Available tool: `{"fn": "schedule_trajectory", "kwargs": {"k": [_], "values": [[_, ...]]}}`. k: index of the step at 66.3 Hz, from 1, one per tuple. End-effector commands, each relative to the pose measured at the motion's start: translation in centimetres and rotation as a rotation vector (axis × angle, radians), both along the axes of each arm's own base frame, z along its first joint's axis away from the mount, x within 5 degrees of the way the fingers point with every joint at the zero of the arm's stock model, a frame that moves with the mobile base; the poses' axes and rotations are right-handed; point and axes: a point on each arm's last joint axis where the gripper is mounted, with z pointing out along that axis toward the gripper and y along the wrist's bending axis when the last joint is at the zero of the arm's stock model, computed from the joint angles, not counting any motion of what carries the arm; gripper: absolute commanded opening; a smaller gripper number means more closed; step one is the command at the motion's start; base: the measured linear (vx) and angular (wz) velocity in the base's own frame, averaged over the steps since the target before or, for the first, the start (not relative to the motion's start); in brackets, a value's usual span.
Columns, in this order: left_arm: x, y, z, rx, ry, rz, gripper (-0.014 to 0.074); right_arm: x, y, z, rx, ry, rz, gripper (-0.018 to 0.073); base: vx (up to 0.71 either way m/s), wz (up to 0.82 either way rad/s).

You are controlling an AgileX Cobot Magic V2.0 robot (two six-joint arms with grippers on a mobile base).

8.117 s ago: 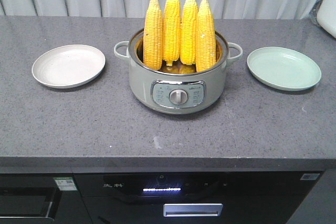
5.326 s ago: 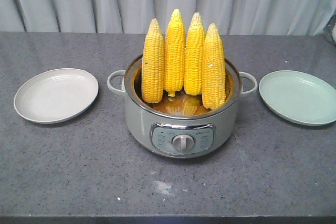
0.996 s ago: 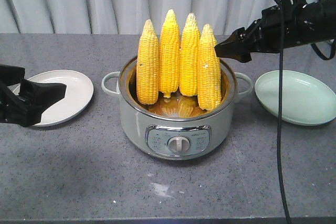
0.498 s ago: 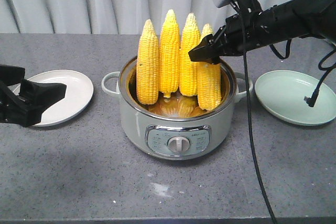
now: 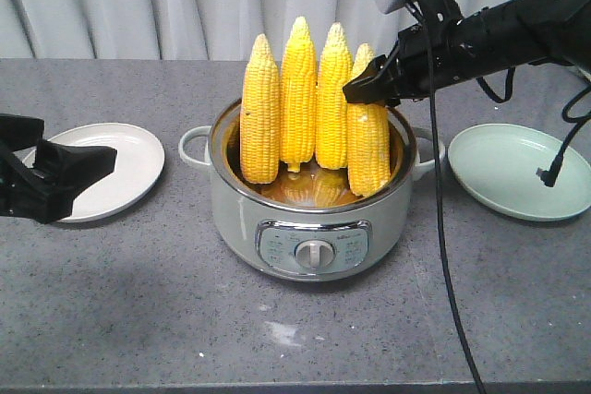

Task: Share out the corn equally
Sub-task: 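Grasp a corn cob with the right gripper and lift it out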

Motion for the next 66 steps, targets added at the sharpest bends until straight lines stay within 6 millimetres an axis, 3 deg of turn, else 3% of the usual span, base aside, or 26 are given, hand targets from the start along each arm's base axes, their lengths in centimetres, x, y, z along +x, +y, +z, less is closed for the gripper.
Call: {"fn": "schedule_trajectory", "kwargs": {"k": [1,10,23,37,48,66], "values": [[0.1,-0.1,1.8,-0.051,-0.087,0.017,0.0587,-1.9,-0.3,5.1,0.048,-0.133,-0.008,0.0249,0.0,0.0],[0.1,-0.1,1.8,-0.051,-0.087,0.017,0.0587,-4.0,-0.7,8.2,0.054,-0.218,-0.009,0.0249,0.0,0.0],[0.1,-0.1,1.8,-0.051,-0.087,0.017,0.0587,-8.5,-1.6,13.4,0.048,-0.373,-0.02,0.0249,0.0,0.0],[0.1,-0.1,1.8,-0.051,-0.087,0.017,0.0587,-12.9,-3.6,17.0,-0.029,-0.448,-0.166,0.0249,0.0,0.0],[0.1,-0.1,1.8,-0.051,-0.087,0.017,0.0587,-14.2,-5.9,17.8,-0.125,-0.436,-0.392,0.0249,0.0,0.0],[0.1,-0.1,1.8,-0.051,-0.087,0.017,0.0587,-12.7,-8.4,16.3,-0.286,-0.351,-0.648,0.0259,0.0,0.0]]}}
